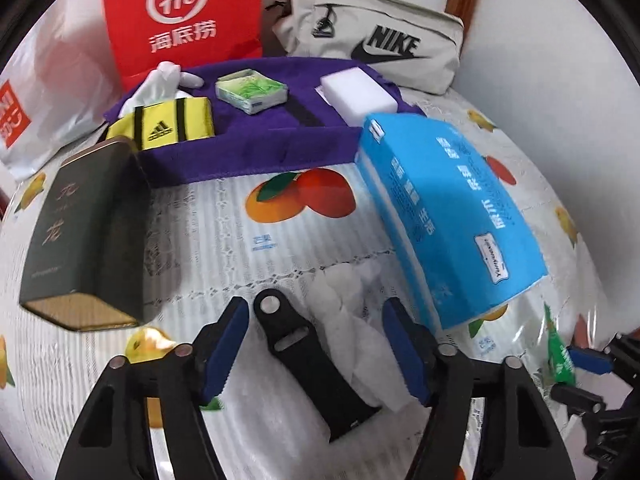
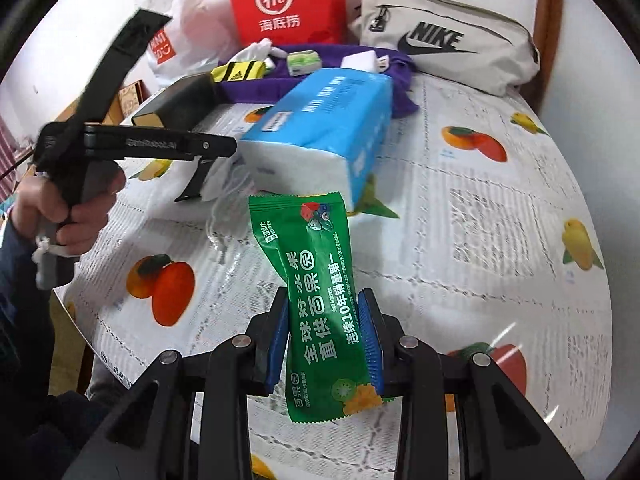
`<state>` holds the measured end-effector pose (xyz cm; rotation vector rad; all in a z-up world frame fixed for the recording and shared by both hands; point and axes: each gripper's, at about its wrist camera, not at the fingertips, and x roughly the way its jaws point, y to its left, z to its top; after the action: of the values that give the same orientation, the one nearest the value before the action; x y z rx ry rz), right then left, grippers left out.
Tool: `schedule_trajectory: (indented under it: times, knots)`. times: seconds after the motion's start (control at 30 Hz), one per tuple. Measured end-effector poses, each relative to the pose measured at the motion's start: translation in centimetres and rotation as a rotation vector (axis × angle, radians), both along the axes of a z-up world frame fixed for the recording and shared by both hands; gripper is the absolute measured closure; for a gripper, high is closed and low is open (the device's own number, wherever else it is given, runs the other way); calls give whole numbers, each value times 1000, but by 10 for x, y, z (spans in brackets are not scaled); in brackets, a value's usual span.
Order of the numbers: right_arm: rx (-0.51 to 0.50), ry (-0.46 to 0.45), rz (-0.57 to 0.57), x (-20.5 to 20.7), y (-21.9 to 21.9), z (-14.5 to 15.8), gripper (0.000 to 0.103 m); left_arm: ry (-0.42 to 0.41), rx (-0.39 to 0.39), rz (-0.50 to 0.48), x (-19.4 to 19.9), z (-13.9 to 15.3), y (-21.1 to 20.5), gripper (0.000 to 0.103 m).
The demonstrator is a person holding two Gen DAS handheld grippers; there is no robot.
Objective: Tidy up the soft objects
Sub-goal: 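Grasp the white tissue with the left tool while the right tool lifts the sachet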
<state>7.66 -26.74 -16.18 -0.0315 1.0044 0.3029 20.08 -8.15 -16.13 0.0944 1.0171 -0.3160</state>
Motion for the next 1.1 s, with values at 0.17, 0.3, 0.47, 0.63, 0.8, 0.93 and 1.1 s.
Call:
schedule_trajectory:
  times: [0.17,0.3,0.47,0.63,0.8,0.93,1.1]
  knots:
    - [19,7,-12,3,-7,-5,69,-15,59,-36,2,-8,-15,45]
    - [27,14,-14,5,-7,-8,69,-44,115,-44,4,-8,-19,72]
    - [29,7,-1,6,-6,-5,69,-42,22,-25,-1,11,-1,79]
    - [36,0,8,6,-3,-4,69,-39,-124,-19,-8,30,17,79]
    - [27,16,32,9,5,-5,69,-49,-152,-2,-21,40,30,79]
    - [15,33,42,12,10,-7,69,-38,-148,27,-29,38,45,79]
    - [1,36,46,15,16,-7,69,-7,-168,93,-39,26,75,79]
